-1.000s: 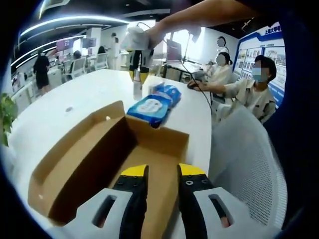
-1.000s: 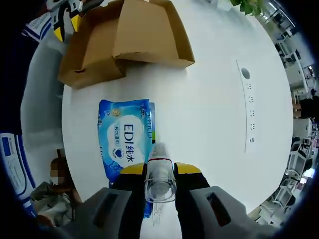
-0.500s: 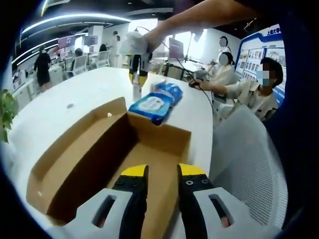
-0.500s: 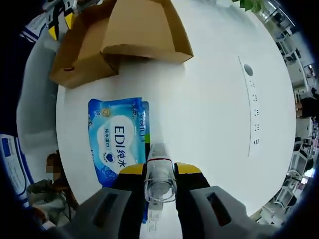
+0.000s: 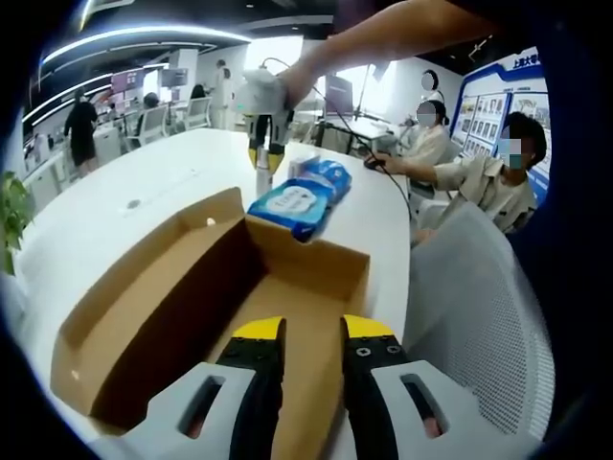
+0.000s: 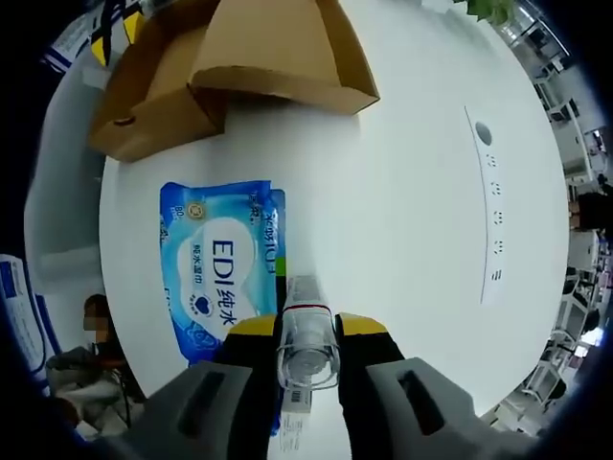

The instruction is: Operate the shoe box by opening the lid, removing the specified soft item, and placing it in the target area until the item is outside and the box remains undamaged.

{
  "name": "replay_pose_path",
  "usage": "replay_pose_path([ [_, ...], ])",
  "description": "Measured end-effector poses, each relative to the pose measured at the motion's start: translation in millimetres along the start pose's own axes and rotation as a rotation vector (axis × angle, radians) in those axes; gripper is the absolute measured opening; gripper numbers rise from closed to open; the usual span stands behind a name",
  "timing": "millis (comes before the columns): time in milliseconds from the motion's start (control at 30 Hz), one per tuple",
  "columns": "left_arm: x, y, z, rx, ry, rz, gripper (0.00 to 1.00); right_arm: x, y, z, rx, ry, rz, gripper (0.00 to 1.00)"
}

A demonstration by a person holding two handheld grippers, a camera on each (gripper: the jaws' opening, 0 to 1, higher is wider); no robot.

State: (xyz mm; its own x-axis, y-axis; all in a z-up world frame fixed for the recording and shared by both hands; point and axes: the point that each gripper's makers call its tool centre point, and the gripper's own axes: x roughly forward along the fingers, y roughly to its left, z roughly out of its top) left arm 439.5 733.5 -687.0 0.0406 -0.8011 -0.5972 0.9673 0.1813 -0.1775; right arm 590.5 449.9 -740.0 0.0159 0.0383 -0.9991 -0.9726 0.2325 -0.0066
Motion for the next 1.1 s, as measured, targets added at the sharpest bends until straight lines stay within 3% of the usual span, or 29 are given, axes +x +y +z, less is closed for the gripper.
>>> replay_pose_path([
  [433,1.3,0.9,1.2,0.0,-0.006,0.0,0.2,0.1,4.2,-1.9,0.019,0.004,0.02,0.24],
  [667,2.2,1.2,4.6,0.004,-0.014,-0.002,0.2,-13.4,-0.9,1.8,0.03,-0.026,-0.017,0.29],
  [767,2.4,0.9,6.8,0.006,-0.019,-0.003,0.2,-27.2,-2.4,8.1,0.059,-0.061,-0.043,0.32],
  [1000,-1.4,-2.1,11.7,0.013,-0.04,-0.003,0.2,-67.8,-7.8,31.6,0.139,-0.216,-0.127,0.32],
  [1100,-4.5,-1.9,12.1,0.013,-0.047,0.0,0.2,-80.0,-2.9,34.2,0.149,-0.23,-0.14,0.32],
])
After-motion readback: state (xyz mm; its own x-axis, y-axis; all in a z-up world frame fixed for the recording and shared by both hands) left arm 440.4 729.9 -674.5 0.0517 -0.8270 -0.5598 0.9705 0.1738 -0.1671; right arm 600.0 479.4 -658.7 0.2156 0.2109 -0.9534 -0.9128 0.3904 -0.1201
